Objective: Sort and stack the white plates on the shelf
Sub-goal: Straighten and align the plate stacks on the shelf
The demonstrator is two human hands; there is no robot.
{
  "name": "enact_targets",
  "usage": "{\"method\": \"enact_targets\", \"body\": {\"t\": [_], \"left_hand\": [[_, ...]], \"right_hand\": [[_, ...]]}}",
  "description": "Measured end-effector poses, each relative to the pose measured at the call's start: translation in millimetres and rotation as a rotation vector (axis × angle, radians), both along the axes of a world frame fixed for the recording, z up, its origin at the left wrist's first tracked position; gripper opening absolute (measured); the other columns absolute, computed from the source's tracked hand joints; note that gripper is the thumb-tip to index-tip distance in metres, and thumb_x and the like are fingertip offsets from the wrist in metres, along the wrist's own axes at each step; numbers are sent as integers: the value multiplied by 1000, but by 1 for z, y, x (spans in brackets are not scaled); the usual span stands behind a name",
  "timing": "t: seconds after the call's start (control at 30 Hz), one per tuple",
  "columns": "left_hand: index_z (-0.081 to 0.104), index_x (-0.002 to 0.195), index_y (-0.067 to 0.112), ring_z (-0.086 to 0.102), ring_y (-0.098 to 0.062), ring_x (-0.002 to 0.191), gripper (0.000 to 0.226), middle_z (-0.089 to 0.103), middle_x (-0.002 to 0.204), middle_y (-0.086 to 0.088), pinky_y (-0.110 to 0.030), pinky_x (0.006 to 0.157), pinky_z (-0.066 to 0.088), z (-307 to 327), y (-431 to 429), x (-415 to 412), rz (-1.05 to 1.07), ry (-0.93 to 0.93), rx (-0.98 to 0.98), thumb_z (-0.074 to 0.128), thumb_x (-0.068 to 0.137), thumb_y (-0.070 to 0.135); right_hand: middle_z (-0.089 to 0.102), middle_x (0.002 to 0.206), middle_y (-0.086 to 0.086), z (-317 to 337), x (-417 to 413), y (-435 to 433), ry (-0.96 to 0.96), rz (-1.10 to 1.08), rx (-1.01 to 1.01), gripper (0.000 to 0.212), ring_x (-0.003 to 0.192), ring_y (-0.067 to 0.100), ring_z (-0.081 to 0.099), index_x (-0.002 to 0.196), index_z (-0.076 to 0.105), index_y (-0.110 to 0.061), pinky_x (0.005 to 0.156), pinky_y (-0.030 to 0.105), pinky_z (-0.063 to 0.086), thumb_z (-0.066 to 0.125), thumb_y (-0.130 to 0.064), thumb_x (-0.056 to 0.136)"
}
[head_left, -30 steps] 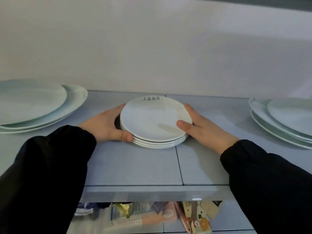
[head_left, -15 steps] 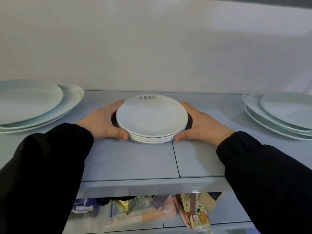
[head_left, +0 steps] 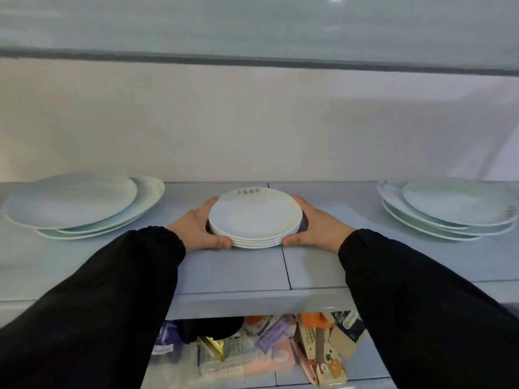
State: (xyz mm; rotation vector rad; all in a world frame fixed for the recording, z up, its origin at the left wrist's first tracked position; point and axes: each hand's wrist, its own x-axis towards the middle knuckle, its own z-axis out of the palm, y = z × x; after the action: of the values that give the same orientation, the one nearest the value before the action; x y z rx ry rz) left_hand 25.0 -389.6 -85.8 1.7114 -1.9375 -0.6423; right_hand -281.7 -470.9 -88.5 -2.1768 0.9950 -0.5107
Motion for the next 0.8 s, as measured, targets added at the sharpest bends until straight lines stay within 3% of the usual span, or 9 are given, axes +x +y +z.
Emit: {"method": "enact_targets", "body": {"t": [0.13,0.23,0.33,0.43,0.53,0.63,0.8], "left_hand": [[9,151,32,40,-17,132,144,43,143,2,-32,110,32,1,14,-7,34,-17,16,67,33,91],[11,151,31,41,-12,125,147,43,136,8,-28,104,33,1,26,-10,31,-6,16,64,28,92],[14,149,36,43,-14,128,140,45,139,8,-34,108,35,-3,33,-13,28,9,19,69,31,89],[16,147,39,41,-12,128,133,45,138,11,-32,107,34,-8,40,-17,13,26,22,74,35,84],[19,145,42,39,-11,132,130,45,141,9,-36,111,33,-10,42,-19,-11,29,-2,73,35,85],[19,147,41,37,-6,132,128,41,144,12,-27,107,30,-10,43,-18,-49,49,-9,72,39,85],[13,150,44,29,0,136,127,26,148,22,-27,111,25,-10,47,-13,-87,87,-6,67,43,87]], "right_hand": [[49,139,-28,1,-5,9,37,-7,-11,104,126,-8,46,148,29,-42,109,27,39,90,-54,65],[48,141,-27,2,-9,22,45,9,-21,103,129,-2,46,147,30,-45,112,34,39,89,-58,64],[47,142,-25,1,-18,35,44,14,-30,104,131,2,45,147,30,-45,113,39,39,87,-62,62],[45,145,-26,2,-34,49,24,29,-23,102,134,-1,42,149,28,-45,115,37,36,85,-61,66],[43,148,-26,0,-45,63,25,25,-43,96,136,3,42,148,25,-52,115,39,36,75,-72,69],[45,147,-23,-2,-46,68,29,-19,-77,91,135,8,43,146,25,-56,113,42,37,67,-79,68],[44,146,-27,-1,-46,71,10,-19,-73,92,135,4,42,147,29,-52,109,32,37,68,-76,68]]}}
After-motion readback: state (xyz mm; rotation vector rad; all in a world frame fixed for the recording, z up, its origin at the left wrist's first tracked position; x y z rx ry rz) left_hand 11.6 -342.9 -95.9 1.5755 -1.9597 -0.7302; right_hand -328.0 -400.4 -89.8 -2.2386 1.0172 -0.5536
